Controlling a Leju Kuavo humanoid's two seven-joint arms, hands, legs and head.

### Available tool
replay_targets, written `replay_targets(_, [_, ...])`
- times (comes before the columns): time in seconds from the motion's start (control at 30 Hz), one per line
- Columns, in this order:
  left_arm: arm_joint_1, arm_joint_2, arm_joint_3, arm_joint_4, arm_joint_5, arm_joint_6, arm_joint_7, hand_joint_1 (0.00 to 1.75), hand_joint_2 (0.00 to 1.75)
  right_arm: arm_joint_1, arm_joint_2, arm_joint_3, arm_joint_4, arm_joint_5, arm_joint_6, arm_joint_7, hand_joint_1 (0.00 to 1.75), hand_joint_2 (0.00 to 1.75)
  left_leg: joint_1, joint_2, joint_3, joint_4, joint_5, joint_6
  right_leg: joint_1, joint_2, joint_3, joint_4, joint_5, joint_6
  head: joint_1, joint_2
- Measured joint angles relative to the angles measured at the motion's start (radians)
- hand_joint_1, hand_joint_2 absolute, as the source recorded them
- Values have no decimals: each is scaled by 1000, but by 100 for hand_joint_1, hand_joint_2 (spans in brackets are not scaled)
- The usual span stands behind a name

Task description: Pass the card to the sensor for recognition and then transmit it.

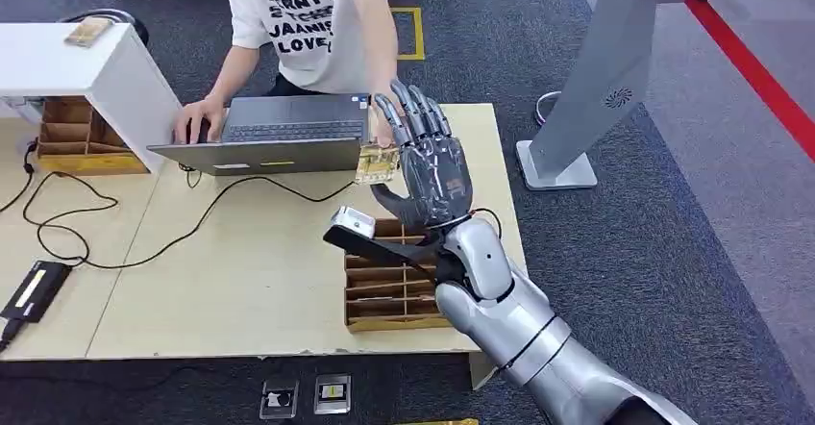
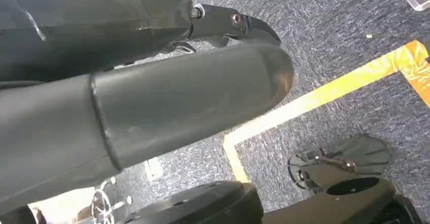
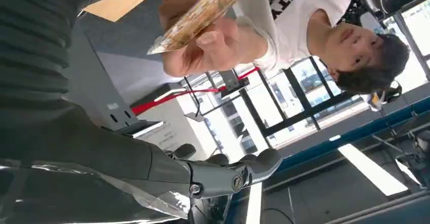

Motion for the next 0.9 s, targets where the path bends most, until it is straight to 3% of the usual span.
replay_targets(0.03, [0,0,0,0,0,-1,0,0,0,0,1,-1,5,0,0,-1,101,175,0,0,0,0,0,0,0,0,0,0,0,0,0,0])
replay_targets(0.07, [0,0,0,0,0,-1,0,0,0,-1,1,-2,8,2,0,-2,120,175,0,0,0,0,0,0,0,0,0,0,0,0,0,0])
replay_targets(0.1, [-1,0,0,0,0,-1,0,0,0,-1,1,-3,12,4,0,-3,161,175,0,0,0,0,0,0,0,0,0,0,0,0,0,0])
replay_targets(0.9, [-3,0,0,0,10,11,7,0,0,-1,37,-19,66,11,-2,-58,175,175,0,0,0,0,0,0,0,0,0,0,0,0,0,0])
